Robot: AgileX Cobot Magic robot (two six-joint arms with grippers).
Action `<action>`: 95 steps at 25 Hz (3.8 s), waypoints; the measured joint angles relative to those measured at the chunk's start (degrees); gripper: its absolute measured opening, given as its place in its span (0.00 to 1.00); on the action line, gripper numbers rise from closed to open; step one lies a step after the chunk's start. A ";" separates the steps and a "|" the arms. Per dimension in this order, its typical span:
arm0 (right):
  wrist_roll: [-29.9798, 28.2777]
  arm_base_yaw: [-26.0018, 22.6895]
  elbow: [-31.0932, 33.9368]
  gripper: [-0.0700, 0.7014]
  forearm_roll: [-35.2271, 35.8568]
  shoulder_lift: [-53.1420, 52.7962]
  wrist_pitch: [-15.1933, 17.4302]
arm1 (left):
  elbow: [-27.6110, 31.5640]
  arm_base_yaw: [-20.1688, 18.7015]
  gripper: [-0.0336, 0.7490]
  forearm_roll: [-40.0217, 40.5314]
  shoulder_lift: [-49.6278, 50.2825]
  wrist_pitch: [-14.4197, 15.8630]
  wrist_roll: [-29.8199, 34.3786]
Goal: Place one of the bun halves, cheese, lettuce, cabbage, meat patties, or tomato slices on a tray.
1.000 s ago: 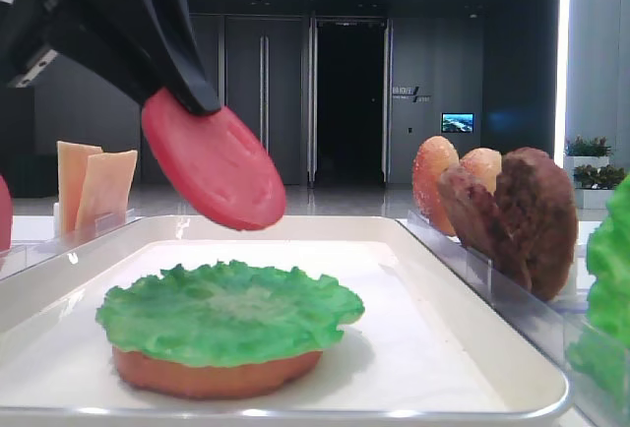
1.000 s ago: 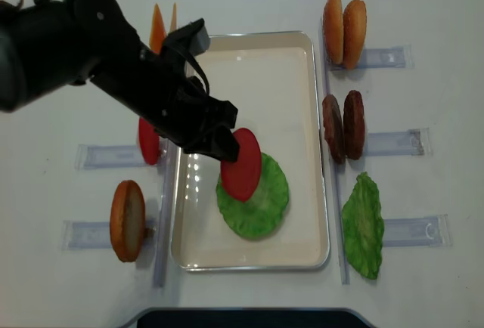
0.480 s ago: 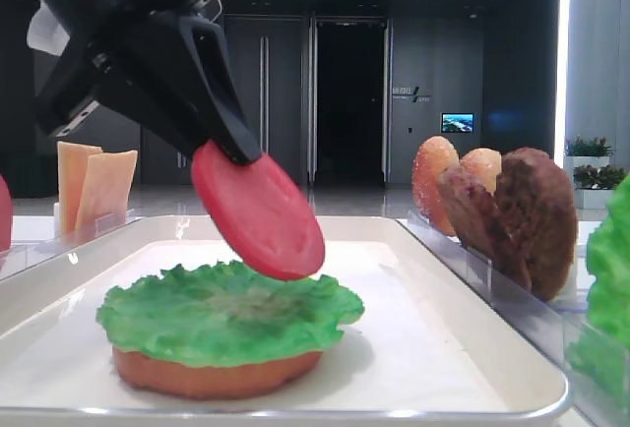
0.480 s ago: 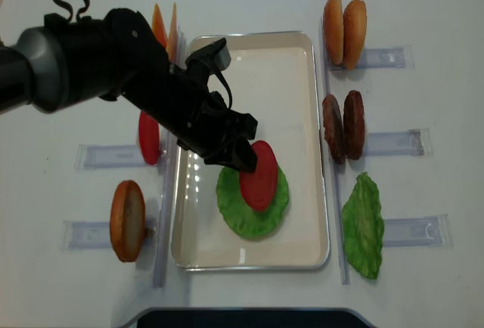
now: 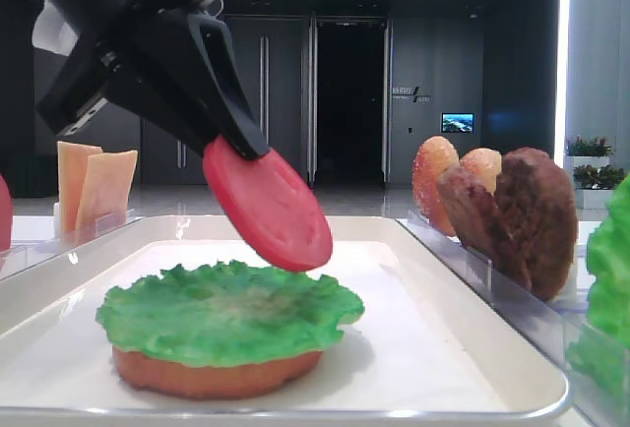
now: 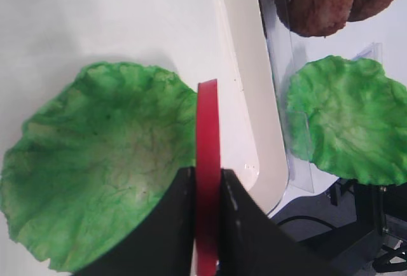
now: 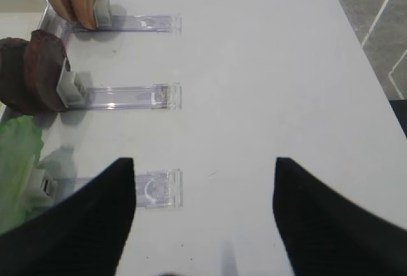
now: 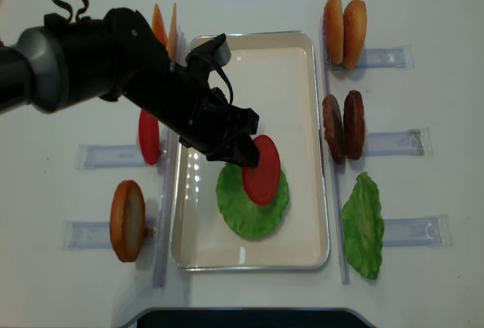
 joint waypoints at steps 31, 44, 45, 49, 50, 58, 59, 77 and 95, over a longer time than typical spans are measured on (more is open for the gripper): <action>0.00 0.00 0.00 0.70 0.00 0.00 0.00 | 0.02 -0.68 0.62 0.04 3.72 1.11 -1.20; 0.00 0.00 0.00 0.70 0.00 0.00 0.00 | -1.13 -0.68 0.65 11.74 2.15 2.44 -11.32; 0.00 0.00 0.00 0.70 0.00 0.00 0.00 | -1.41 -0.68 0.65 12.37 1.81 2.56 -11.95; 0.00 0.00 0.00 0.70 0.00 0.00 0.00 | -2.53 -0.68 0.65 15.30 1.34 4.06 -13.64; 0.00 0.00 0.00 0.70 0.00 0.00 0.00 | -2.80 -0.68 0.65 16.25 1.26 4.36 -13.89; 0.00 0.00 0.00 0.70 0.05 0.00 0.00 | -7.99 -0.68 0.65 27.29 1.26 11.68 -20.53; 0.00 0.00 0.00 0.70 0.05 0.00 0.00 | -8.91 -0.68 0.65 29.01 1.26 13.12 -21.68; 0.00 0.00 0.00 0.70 0.10 0.00 0.00 | -21.78 -0.68 0.72 40.79 1.26 26.29 -31.63; 0.00 0.00 0.00 0.70 0.10 0.00 0.00 | -22.46 1.83 0.82 45.53 -2.68 26.54 -33.91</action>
